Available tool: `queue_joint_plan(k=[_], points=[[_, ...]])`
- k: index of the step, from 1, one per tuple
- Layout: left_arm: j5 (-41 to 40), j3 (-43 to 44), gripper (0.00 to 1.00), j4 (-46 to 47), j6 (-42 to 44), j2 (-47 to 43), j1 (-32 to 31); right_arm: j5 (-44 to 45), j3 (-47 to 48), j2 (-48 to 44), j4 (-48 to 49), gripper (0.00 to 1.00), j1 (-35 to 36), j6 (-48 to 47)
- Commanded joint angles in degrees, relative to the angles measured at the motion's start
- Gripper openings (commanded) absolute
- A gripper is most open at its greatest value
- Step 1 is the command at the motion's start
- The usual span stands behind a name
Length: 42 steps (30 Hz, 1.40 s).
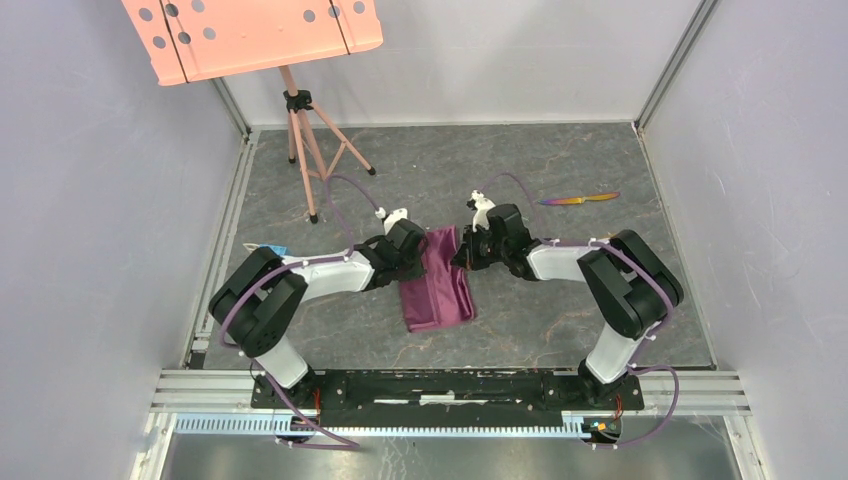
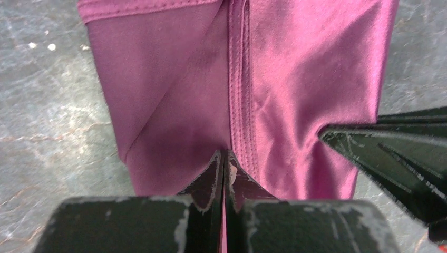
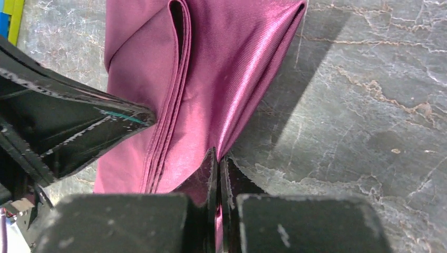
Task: Fold the napkin into a case and place the utensils inside
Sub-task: Pick up the 2/3-rectangle-folded napkin at the center of the board, then fold the 2/3-rectangle-folded napkin at the center of the board.
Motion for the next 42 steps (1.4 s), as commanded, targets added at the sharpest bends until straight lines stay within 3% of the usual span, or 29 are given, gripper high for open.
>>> queue_joint_plan(k=[1, 10, 22, 25, 29, 34, 38, 42], points=[[1.03, -1.72, 0.02, 7.10, -3.69, 3.24, 0.01, 11.69, 3.28, -4.23, -6.82, 0.00, 3.11, -0.18], [3.76, -4.62, 0.02, 13.15, -5.49, 5.79, -0.02, 23.47, 8.41, -4.68, -12.56, 0.00, 10.84, 8.20], [5.82, -7.41, 0.03, 16.11, -3.79, 3.09, 0.07, 28.14, 10.66, -2.02, -14.13, 0.00, 14.24, 17.99], [6.24, -8.40, 0.09, 14.76, -2.41, -1.73, 0.31, 29.85, 10.26, -2.64, -14.35, 0.00, 14.22, 18.20], [7.85, -9.94, 0.27, 12.90, -1.15, -8.79, 1.38, 30.04, 10.85, -2.40, -15.31, 0.00, 14.24, 17.93], [7.85, -11.60, 0.41, 7.54, -0.32, -16.74, 4.86, 29.50, 11.02, -2.33, -15.41, 0.00, 14.39, 17.68], [10.22, -11.94, 0.57, 7.16, 0.75, -14.84, 9.26, 30.28, 12.88, -1.89, -17.19, 0.00, 15.15, 18.09], [15.26, -10.76, 0.51, 11.13, 2.47, -8.65, 10.61, 31.61, 16.40, -0.52, -20.73, 0.00, 16.42, 17.64]])
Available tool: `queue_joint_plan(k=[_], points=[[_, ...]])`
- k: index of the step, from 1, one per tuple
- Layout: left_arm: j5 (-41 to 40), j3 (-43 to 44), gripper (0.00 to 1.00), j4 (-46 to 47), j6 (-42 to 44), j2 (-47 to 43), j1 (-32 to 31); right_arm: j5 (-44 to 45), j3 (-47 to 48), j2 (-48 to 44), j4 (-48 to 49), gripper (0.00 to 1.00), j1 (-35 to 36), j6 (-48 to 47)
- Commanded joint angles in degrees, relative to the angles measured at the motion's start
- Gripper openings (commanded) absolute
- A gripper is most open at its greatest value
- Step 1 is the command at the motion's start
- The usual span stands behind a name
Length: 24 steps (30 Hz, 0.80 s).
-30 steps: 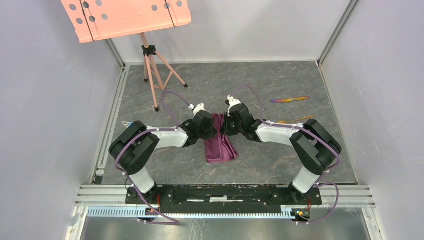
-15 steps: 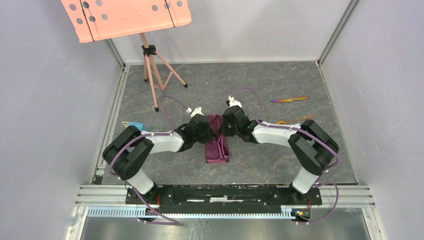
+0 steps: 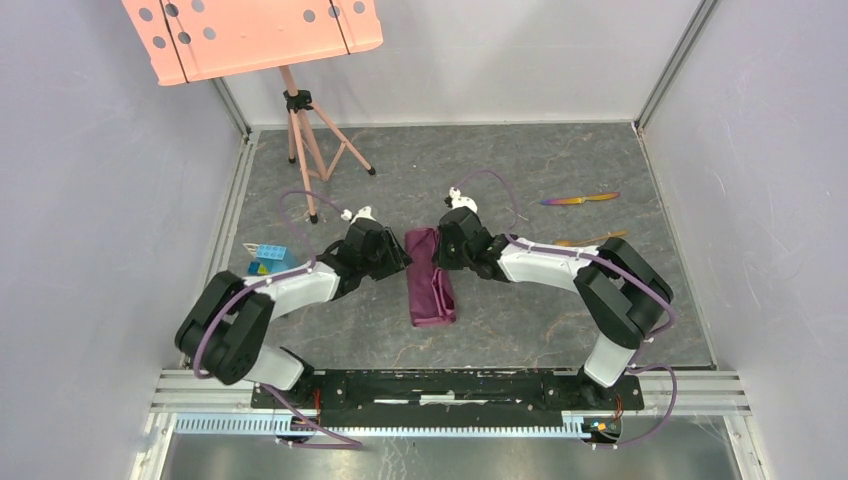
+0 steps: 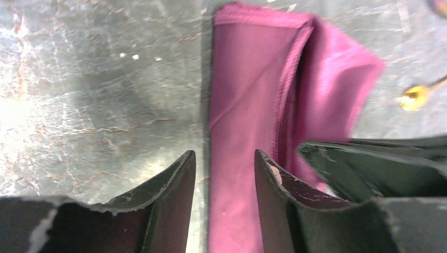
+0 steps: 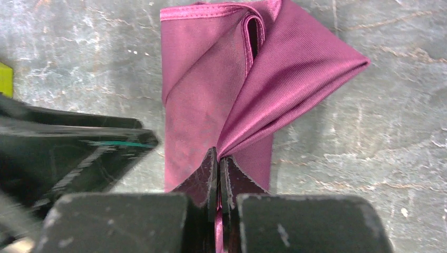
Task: Fold the napkin into a case and place the utensils inside
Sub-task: Fold the 2/3-rectangle-folded napkin at the center of the board.
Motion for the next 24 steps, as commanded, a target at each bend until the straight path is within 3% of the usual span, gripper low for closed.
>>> queue_joint_plan(k=[1, 11, 24], points=[[5.71, 0.80, 0.49, 2.63, 4.01, 6.34, 0.86, 2.75, 4.99, 1.46, -2.61, 0.00, 1.69, 0.59], [5.27, 0.74, 0.14, 6.86, 3.73, 13.71, 0.84, 4.72, 8.86, 4.41, -4.95, 0.00, 4.19, 1.97], [5.54, -0.59, 0.08, 7.37, 4.58, 13.58, 0.91, 6.66, 12.90, 9.84, -4.14, 0.00, 6.21, 6.65]])
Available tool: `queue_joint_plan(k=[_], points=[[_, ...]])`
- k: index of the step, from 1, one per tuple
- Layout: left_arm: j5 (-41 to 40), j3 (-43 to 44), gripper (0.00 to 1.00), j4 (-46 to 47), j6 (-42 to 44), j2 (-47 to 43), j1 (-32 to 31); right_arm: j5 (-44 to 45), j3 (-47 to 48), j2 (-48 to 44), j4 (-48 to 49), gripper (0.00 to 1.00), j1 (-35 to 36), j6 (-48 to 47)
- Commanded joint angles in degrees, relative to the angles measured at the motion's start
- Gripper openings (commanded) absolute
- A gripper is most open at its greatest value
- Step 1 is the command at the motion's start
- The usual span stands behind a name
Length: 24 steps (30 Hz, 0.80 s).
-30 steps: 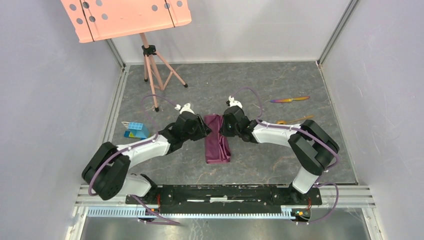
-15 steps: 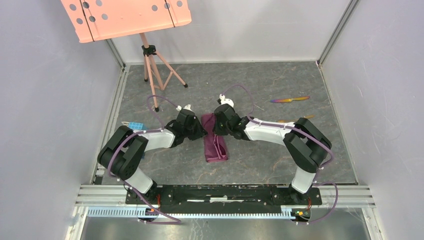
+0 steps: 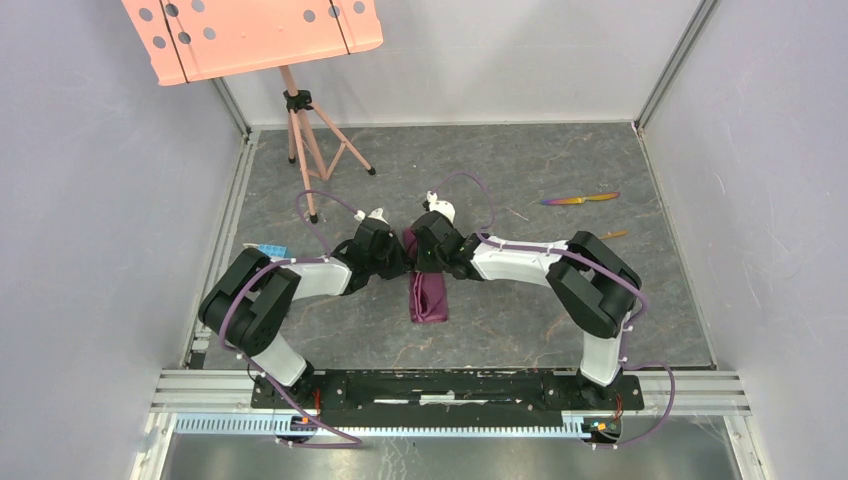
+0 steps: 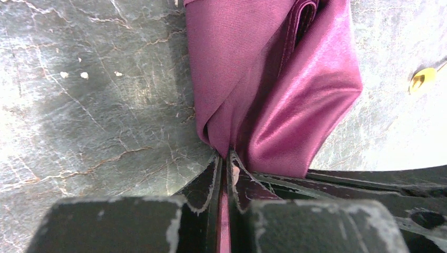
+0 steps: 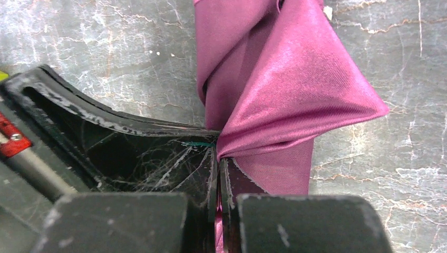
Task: Fold the napkin into a case and place the utensils inside
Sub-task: Fold the 2/3-rectangle-folded napkin at the center of the board.
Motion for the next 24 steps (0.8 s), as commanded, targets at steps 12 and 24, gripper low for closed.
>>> queue_joint_plan(k=[12, 24], points=[[-0.63, -5.33, 0.24, -3.54, 3.75, -5.32, 0.30, 3.26, 0.64, 2.99, 3.67, 0.00, 0.15, 4.96], [5.54, -9.14, 0.71, -7.73, 5.35, -17.78, -0.44, 0.50, -0.66, 3.12, 5.34, 0.00, -0.01, 5.13]])
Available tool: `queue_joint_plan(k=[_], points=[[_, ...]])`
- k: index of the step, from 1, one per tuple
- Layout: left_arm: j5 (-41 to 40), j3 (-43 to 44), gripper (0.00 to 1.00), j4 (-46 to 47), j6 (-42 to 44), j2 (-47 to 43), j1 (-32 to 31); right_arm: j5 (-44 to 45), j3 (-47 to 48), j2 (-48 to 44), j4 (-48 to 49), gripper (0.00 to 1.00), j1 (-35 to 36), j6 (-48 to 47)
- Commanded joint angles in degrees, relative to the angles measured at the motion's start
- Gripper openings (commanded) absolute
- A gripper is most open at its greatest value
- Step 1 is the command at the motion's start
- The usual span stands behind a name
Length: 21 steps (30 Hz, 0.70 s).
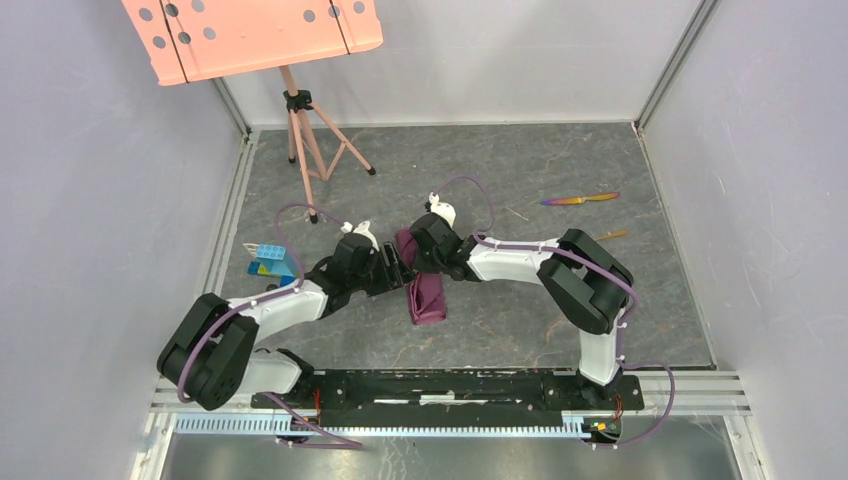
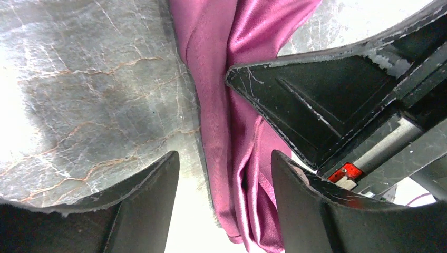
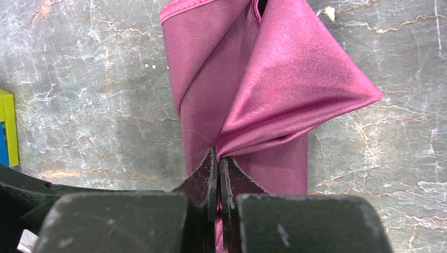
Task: Fold the napkin into a case and place the utensils inside
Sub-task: Fold the 2/3-rectangle-folded napkin at the center of the board.
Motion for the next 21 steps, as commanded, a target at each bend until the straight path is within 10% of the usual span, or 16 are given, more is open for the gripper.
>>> queue_joint_plan(k=[1, 13, 21], points=[[2.19, 0.11, 0.71, -0.90, 3.57, 0.30, -1.00, -0.88, -0.93, 0.20, 3.47, 0.00, -0.07, 1.18], [-8.08, 5.83, 0.57, -6.74, 1.66, 10.70, -5.41, -2.81, -1.54, -0.57, 4.54, 0.01, -0.03, 1.56], [-11.55, 0.41, 0.32, -5.02, -0.48, 8.57, -5.41, -12.81, -6.07, -6.95, 9.38, 0.40, -3.80, -10.42]])
